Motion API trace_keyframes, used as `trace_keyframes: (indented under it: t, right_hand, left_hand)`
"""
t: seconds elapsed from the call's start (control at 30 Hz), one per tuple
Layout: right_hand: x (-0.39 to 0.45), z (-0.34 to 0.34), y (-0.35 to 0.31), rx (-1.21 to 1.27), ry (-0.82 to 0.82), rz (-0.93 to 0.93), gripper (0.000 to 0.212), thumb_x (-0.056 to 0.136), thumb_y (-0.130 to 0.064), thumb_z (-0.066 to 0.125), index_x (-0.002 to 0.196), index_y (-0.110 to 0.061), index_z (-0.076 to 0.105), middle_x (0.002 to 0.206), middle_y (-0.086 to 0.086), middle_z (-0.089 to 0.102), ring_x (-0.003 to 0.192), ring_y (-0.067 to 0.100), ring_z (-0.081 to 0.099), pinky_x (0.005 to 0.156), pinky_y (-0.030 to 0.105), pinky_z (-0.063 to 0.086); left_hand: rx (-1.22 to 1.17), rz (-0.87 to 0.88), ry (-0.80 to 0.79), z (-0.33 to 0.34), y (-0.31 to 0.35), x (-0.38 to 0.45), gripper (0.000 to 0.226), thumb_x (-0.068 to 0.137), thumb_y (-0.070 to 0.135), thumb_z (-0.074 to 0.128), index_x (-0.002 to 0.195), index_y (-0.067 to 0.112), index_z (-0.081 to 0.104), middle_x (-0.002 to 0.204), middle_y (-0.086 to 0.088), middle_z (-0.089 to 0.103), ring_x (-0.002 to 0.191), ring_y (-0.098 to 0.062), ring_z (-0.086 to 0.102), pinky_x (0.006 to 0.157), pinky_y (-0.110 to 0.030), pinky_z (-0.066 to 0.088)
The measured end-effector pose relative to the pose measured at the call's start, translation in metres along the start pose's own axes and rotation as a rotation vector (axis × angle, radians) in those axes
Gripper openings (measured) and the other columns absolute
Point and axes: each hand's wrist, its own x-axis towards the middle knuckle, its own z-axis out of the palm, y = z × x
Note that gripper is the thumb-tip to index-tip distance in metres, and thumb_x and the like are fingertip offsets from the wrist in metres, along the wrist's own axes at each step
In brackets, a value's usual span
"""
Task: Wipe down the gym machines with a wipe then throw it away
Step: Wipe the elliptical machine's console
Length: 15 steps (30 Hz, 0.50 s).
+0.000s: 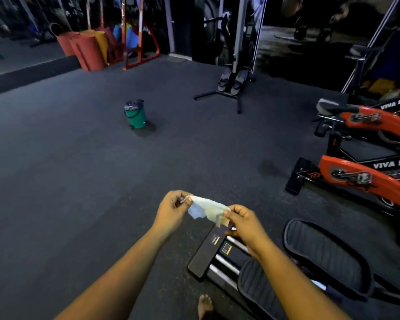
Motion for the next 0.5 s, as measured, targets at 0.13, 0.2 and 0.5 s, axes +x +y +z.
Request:
trace_keyframes:
  t: [0.13,0.2,0.5]
  right_hand:
    - [0.065,0.011,-0.020,0.022,-0.119,0.002,0.018,0.100,-0.010,0.058,0.083,-0.015,0.060,0.088,0.006,0.064,0.085,0.016,0.060,0.079,0.040,0.056]
    - [0.094,0.020,-0.031,0.028,-0.175,-0.001,0.017,0.099,-0.010,0.059,0.083,-0.015,0.060,0.084,0.007,0.064,0.080,0.019,0.062,0.078,0.040,0.055]
    - [0.225,0.031,-0.068,-0.138,-0.088,-0.042,0.005,0.095,-0.008,0.065,0.100,-0.008,0.063,0.083,0.003,0.071,0.076,0.020,0.062,0.070,0.036,0.050]
  left_hand:
    - [0.047,-0.018,0.113,-0.004,-0.007,0.074,0.011,0.100,0.024,0.064,0.095,0.024,0.074,0.075,0.013,0.063,0.067,-0.004,0.055,0.064,-0.029,0.045]
    - [-0.027,-0.081,0.120,-0.002,0.000,0.104,0.015,0.101,0.032,0.063,0.098,0.020,0.071,0.076,0.011,0.066,0.065,-0.003,0.056,0.065,-0.028,0.046]
    - [-0.693,-0.463,-0.217,0.000,0.004,0.250,0.033,0.102,0.028,0.047,0.126,0.009,0.059,0.105,-0.017,0.070,0.090,-0.031,0.067,0.076,-0.041,0.053]
